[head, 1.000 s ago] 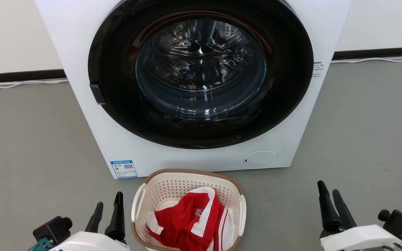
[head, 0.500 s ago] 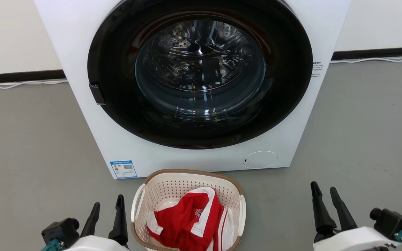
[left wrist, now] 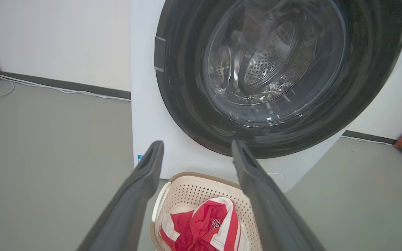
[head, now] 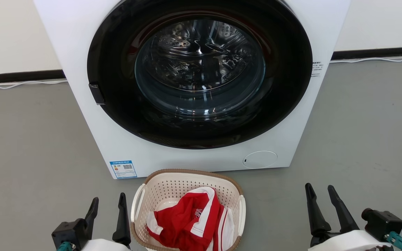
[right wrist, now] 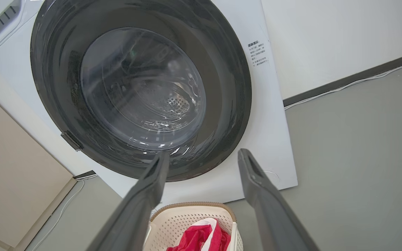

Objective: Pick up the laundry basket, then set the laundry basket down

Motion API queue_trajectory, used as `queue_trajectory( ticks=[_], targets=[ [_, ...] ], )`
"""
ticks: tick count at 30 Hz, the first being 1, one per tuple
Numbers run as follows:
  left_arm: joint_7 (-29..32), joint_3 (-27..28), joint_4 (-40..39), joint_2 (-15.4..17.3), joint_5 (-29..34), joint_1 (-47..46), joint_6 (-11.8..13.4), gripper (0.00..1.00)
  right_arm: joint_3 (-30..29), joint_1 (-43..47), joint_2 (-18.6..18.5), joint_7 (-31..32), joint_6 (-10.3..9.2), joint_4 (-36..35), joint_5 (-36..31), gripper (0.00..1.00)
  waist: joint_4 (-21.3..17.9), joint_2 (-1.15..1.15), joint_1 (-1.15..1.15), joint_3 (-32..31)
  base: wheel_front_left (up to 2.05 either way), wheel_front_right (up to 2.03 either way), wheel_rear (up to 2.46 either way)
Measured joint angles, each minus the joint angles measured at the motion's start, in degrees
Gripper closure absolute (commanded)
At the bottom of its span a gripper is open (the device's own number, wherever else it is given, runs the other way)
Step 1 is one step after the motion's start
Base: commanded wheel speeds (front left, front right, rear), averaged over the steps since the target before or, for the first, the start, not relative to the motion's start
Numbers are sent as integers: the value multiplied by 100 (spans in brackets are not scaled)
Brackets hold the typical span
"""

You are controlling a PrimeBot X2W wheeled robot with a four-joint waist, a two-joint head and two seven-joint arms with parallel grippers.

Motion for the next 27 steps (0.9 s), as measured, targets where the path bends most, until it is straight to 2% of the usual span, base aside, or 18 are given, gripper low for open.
queue_trajectory(
  ticks=[13, 27],
  targets=[
    [-229, -107, -178, 23, 864, 136, 189, 0, 76, 14, -10, -233, 1, -47, -988, 0, -14, 0, 0, 3, 0, 0, 0],
    [-472, -121, -271, -5, 1808, 263, 224, 0, 166, 33, -24, -447, 2, -138, -2003, 0, -38, 0, 0, 26, 0, 0, 0]
  ],
)
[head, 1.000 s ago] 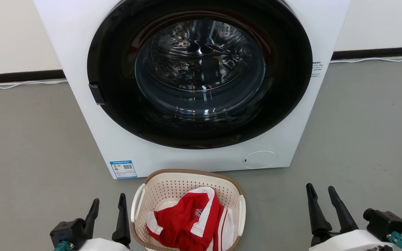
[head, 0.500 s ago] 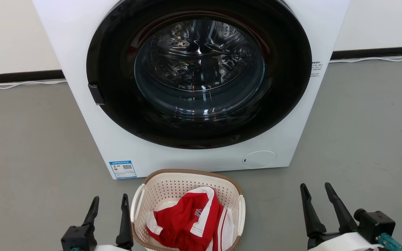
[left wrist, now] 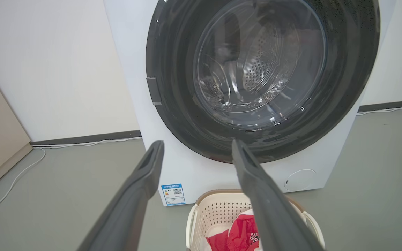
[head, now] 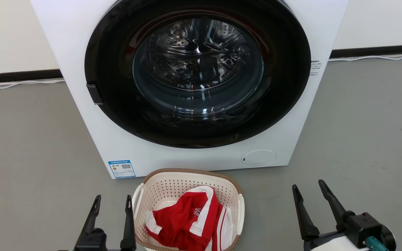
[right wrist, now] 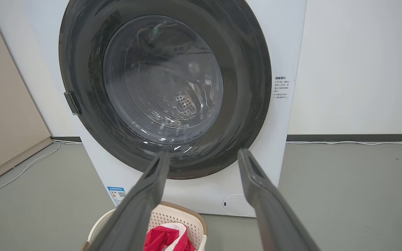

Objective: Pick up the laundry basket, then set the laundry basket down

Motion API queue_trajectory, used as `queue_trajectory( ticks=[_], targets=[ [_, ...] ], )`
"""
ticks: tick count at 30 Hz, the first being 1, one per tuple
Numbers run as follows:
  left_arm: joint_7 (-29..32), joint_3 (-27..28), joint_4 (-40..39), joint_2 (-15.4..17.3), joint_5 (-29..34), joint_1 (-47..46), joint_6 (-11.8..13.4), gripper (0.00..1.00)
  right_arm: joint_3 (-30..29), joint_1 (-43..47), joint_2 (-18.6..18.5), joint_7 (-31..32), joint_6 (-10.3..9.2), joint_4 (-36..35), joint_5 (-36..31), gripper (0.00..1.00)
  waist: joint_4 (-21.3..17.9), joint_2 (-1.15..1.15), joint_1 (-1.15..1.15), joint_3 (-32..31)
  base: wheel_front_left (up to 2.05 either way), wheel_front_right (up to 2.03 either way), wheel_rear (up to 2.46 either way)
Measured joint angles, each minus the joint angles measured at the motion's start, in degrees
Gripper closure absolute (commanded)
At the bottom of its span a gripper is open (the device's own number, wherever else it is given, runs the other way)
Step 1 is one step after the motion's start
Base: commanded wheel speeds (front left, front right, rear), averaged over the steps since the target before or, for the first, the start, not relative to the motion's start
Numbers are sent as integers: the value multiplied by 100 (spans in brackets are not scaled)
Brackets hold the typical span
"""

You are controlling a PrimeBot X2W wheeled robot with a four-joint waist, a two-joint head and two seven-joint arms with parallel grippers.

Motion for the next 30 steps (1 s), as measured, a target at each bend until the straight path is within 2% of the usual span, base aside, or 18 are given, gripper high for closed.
queue_trajectory(
  ticks=[4, 30],
  targets=[
    [-51, -8, -54, -16, 266, 49, 0, 0, 8, 4, -1, -82, 0, -19, -248, 0, -8, 0, 0, 13, 0, 0, 0],
    [-52, 180, -43, -174, 361, 78, -143, 0, -44, 63, -2, -84, 1, -37, -219, 0, -19, 0, 0, 231, 0, 0, 0]
  ],
)
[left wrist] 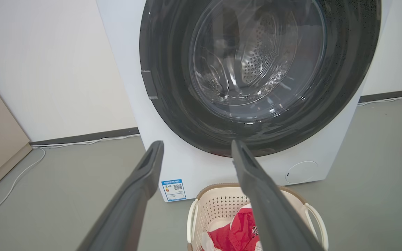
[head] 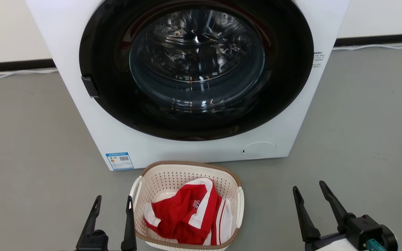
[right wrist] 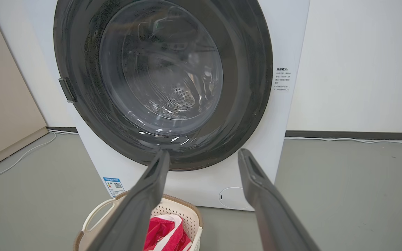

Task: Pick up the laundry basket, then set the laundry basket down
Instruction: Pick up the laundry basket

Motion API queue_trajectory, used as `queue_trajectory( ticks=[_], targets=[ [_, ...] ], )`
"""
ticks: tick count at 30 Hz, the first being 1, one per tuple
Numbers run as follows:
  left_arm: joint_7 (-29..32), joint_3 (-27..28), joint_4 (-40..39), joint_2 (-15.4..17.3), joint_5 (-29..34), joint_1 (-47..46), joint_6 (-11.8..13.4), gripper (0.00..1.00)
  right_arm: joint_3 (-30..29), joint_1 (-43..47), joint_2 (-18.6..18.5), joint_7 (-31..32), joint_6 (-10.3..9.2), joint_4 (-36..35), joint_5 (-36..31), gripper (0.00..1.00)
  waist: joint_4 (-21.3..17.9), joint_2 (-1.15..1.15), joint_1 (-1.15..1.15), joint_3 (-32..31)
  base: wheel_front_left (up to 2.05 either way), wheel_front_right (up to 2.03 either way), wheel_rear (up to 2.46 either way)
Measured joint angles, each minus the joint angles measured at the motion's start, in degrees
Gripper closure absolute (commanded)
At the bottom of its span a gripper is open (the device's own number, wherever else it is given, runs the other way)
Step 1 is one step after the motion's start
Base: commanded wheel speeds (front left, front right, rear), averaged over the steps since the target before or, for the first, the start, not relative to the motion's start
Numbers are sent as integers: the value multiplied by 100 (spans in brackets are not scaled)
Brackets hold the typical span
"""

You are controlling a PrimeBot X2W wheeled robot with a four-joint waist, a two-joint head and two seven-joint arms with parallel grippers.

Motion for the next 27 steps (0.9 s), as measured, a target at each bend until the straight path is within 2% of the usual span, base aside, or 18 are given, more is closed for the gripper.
queue_trajectory(
  ticks=[6, 12, 27],
  targets=[
    [-3, 34, 81, -1, 0, -66, -53, 0, -21, -79, 0, 0, 0, -24, 20, 0, 0, 0, 0, 229, 0, 0, 0],
    [-4, 56, 324, 3, 41, -559, -155, 0, -162, -442, -7, -5, 2, -151, 136, 0, 12, 0, 0, 671, 0, 0, 0],
    [-22, 156, 1322, -30, 29, -2267, -532, 0, -265, -1707, -45, -7, 2, -380, 135, 0, 17, 0, 0, 2332, 0, 0, 0]
  ],
)
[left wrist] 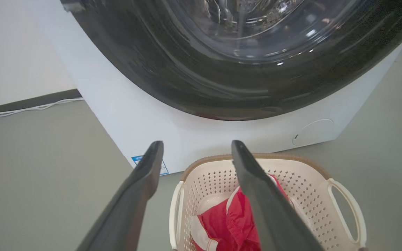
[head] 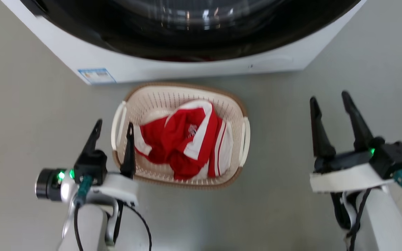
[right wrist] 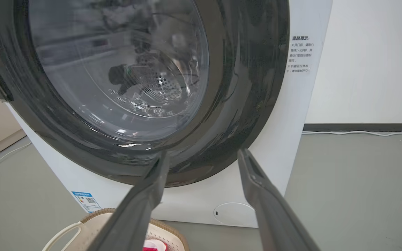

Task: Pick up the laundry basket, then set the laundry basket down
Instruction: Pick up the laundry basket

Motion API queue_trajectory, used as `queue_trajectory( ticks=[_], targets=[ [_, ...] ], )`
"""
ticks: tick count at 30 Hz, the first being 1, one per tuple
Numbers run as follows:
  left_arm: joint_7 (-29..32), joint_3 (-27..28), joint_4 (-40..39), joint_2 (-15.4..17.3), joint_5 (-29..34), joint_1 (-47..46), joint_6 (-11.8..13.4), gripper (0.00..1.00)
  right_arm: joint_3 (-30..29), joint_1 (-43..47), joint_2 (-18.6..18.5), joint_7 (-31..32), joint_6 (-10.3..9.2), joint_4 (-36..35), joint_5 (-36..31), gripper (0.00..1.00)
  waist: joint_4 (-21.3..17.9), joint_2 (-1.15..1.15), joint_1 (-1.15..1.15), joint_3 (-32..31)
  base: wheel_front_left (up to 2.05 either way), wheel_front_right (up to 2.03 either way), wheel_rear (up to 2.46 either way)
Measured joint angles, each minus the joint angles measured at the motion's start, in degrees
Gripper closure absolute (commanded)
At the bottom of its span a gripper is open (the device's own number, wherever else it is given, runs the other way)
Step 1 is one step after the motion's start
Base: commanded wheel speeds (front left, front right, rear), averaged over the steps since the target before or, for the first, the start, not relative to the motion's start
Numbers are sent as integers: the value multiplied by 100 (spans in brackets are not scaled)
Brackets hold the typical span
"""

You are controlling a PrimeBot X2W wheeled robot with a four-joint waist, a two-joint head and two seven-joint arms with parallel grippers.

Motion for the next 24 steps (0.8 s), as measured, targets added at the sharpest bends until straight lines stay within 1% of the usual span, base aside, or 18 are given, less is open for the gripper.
queue_trajectory(
  ticks=[6, 14, 19, 22, 24],
  targets=[
    [0, 112, 560, 1, -32, -699, -109, 0, -23, -544, -18, 0, 0, -68, 2, 0, -14, 0, 0, 717, 0, 0, 0],
    [-1, 293, 1484, 24, -31, -1617, -114, 0, 69, -1046, -26, -8, 0, -294, 58, 0, -76, 0, 0, 1657, 0, 0, 0],
    [-1, 476, 1870, 92, -32, -1941, -32, 0, 78, -1176, -30, -10, 1, -381, 62, 0, -138, 0, 0, 2020, 0, 0, 0],
    [-1, 634, 2081, 214, -41, -2128, -12, 0, 77, -1243, -34, -10, 1, -443, 122, 0, -178, 0, 0, 2190, 0, 0, 0],
    [-1, 726, 2225, 279, -42, -2246, 44, 0, 76, -1242, -34, -21, 1, -500, 123, 0, -202, 0, 0, 2293, 0, 0, 0]
  ],
)
